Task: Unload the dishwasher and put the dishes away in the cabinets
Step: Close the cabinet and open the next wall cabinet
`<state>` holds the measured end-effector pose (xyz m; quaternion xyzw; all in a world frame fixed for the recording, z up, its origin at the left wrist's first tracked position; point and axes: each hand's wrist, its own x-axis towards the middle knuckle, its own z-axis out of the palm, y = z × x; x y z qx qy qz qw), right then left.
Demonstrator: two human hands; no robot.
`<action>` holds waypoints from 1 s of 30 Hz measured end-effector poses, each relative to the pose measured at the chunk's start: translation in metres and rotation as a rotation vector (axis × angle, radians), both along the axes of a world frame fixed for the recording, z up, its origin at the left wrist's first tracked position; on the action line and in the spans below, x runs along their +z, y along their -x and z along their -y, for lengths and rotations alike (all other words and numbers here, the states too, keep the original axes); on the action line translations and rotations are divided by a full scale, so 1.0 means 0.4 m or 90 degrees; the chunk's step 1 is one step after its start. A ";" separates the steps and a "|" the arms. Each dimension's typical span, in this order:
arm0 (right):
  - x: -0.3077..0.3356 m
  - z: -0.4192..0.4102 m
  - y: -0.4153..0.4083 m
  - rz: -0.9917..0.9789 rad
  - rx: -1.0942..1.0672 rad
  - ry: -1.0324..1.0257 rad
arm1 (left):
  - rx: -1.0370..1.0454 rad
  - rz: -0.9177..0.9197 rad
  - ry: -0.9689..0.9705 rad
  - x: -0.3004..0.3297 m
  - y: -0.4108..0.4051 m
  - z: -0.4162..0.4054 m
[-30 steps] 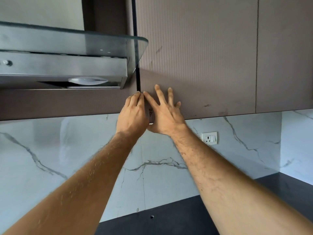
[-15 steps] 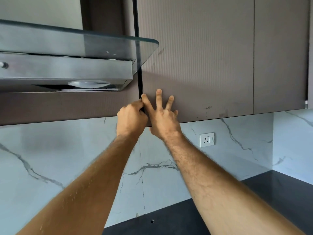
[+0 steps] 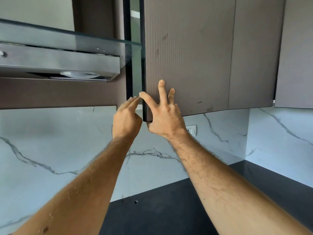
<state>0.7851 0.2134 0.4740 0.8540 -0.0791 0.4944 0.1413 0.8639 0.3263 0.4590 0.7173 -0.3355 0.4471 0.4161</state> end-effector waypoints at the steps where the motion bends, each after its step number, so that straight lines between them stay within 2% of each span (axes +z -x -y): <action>1: -0.002 0.006 0.034 0.007 0.015 0.002 | 0.000 0.024 -0.030 0.007 0.021 0.012; 4: -0.008 0.020 0.133 0.038 0.060 -0.008 | 0.022 0.121 -0.147 0.028 0.075 0.055; 9: -0.030 0.054 0.276 0.091 0.132 -0.045 | 0.069 0.122 -0.178 0.032 0.190 0.123; 13: -0.045 0.089 0.406 0.136 0.171 -0.062 | 0.037 0.096 -0.178 0.027 0.320 0.164; 19: -0.070 0.138 0.582 0.160 0.125 -0.087 | -0.054 -0.013 -0.140 0.024 0.480 0.229; 26: -0.075 0.209 0.723 0.180 0.045 -0.114 | -0.093 0.026 -0.170 0.035 0.613 0.297; 30: -0.069 0.240 0.775 0.231 -0.006 -0.101 | -0.118 0.040 -0.176 0.044 0.646 0.342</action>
